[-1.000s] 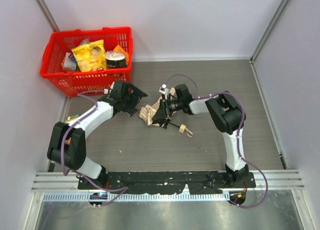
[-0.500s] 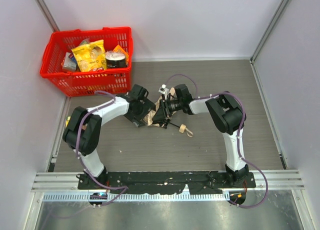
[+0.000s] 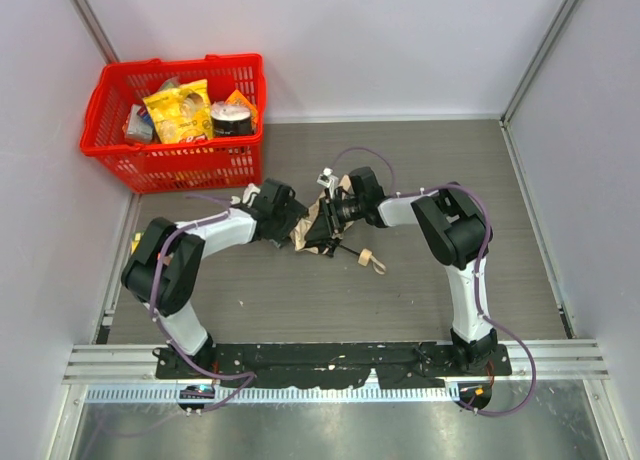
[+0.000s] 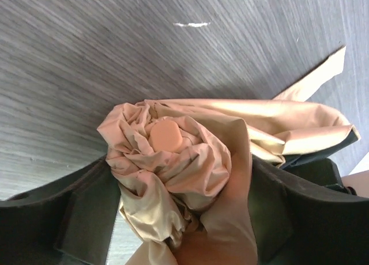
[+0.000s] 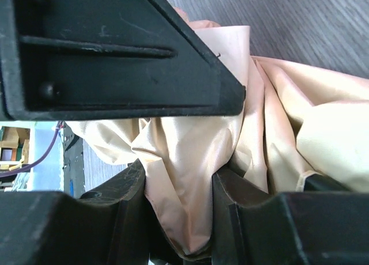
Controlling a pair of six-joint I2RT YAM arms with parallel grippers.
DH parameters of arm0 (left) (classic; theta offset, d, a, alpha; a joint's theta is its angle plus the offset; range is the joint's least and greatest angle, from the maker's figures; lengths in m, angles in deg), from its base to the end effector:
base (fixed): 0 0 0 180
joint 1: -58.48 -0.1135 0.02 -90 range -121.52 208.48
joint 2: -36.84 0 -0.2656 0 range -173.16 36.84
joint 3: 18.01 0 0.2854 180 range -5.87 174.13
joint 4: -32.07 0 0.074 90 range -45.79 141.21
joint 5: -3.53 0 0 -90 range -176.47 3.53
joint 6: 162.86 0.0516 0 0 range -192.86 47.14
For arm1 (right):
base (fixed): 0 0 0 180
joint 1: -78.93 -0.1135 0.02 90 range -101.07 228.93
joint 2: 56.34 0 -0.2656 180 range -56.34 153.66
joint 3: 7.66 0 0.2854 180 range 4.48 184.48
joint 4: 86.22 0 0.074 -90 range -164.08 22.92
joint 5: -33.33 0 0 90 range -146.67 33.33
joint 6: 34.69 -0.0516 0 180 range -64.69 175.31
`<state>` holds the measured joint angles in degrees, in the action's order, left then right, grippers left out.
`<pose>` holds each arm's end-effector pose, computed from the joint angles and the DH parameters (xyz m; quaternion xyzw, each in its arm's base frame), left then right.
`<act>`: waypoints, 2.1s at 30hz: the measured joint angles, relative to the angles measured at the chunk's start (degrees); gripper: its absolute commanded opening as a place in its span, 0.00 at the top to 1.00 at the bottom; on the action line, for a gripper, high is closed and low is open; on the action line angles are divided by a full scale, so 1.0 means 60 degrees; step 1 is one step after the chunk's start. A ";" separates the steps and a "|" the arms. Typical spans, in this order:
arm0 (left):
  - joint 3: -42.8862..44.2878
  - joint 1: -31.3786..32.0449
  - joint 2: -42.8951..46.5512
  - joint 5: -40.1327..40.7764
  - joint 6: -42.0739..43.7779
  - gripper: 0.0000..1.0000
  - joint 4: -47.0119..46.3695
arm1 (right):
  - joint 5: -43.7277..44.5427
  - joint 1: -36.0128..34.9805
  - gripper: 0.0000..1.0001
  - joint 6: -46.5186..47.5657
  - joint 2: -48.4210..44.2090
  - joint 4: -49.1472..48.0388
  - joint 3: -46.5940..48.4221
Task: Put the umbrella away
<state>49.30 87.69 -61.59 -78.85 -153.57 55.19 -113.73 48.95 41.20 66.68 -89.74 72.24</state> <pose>0.3319 -0.1777 0.1272 -0.4309 0.8464 -0.2145 0.2277 0.3696 0.2632 0.0761 -0.3112 0.7593 0.5410 0.1845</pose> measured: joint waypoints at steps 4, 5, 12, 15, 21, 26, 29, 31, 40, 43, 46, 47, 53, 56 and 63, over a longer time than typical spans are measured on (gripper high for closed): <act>-0.0171 0.0004 -0.0146 0.0178 0.0069 0.73 -0.0517 | 0.0091 0.0073 0.99 -0.0029 -0.0004 0.0040 0.0040; -0.0229 0.0004 -0.0193 0.0226 0.0106 0.77 -0.0637 | 0.0124 0.0091 0.99 -0.0040 -0.0004 0.0047 0.0055; -0.0510 -0.0015 -0.0328 0.0270 -0.0138 1.00 -0.1453 | 0.0313 0.0120 0.92 -0.0066 -0.0004 0.0342 0.0178; -0.0550 -0.0015 -0.0299 0.0266 -0.0149 1.00 -0.1479 | 0.0412 0.0113 0.68 -0.0073 -0.0055 0.0415 0.0178; -0.0047 -0.0040 -0.0372 0.0149 -0.0153 1.00 -0.0393 | 0.1402 -0.0178 0.23 -0.0200 -0.0823 0.1279 0.0120; 0.0168 -0.0058 -0.0408 -0.0178 -0.0175 1.00 0.0215 | 0.3253 -0.0597 0.22 0.0142 -0.2058 0.2696 -0.0222; 0.0219 -0.0058 -0.0353 -0.0200 -0.0186 1.00 0.0535 | 0.4328 -0.0765 0.21 0.0495 -0.3100 0.3508 -0.0783; 0.0331 -0.0058 -0.0346 -0.0204 -0.0189 1.00 0.0896 | 0.5246 -0.0965 0.18 0.0754 -0.3978 0.3657 -0.1271; 0.0991 -0.0062 -0.0433 -0.0310 -0.0372 1.00 0.2776 | 0.8575 -0.3512 0.16 0.2080 -0.5599 0.1683 -0.1934; 0.1177 -0.0084 -0.0554 -0.0339 -0.0561 1.00 0.3118 | 1.0080 -0.4594 0.16 0.2841 -0.5497 0.0415 -0.2441; 0.1297 -0.0109 -0.0667 -0.0437 -0.0718 1.00 0.3286 | 1.1216 -0.5515 0.15 0.3683 -0.5268 -0.0852 -0.3217; 0.1337 -0.0120 -0.0699 -0.0470 -0.0747 1.00 0.3337 | 1.1508 -0.5737 0.15 0.3942 -0.5104 -0.1180 -0.3417; 0.1439 -0.0127 -0.0754 -0.0506 -0.0816 1.00 0.3497 | 1.2808 -0.5847 0.15 0.5311 -0.3457 -0.2335 -0.3479; 0.1450 -0.0127 -0.0761 -0.0470 -0.0852 1.00 0.3534 | 1.3606 -0.5814 0.18 0.6036 -0.2659 -0.2754 -0.3388; 0.1461 -0.0117 -0.0761 -0.0441 -0.1009 1.00 0.3595 | 1.5402 -0.5796 0.59 0.6732 -0.1519 -0.3428 -0.2728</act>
<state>58.07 86.99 -66.16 -81.50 -159.62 76.76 -21.32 14.18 81.59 57.57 -110.31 55.87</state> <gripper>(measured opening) 0.347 0.605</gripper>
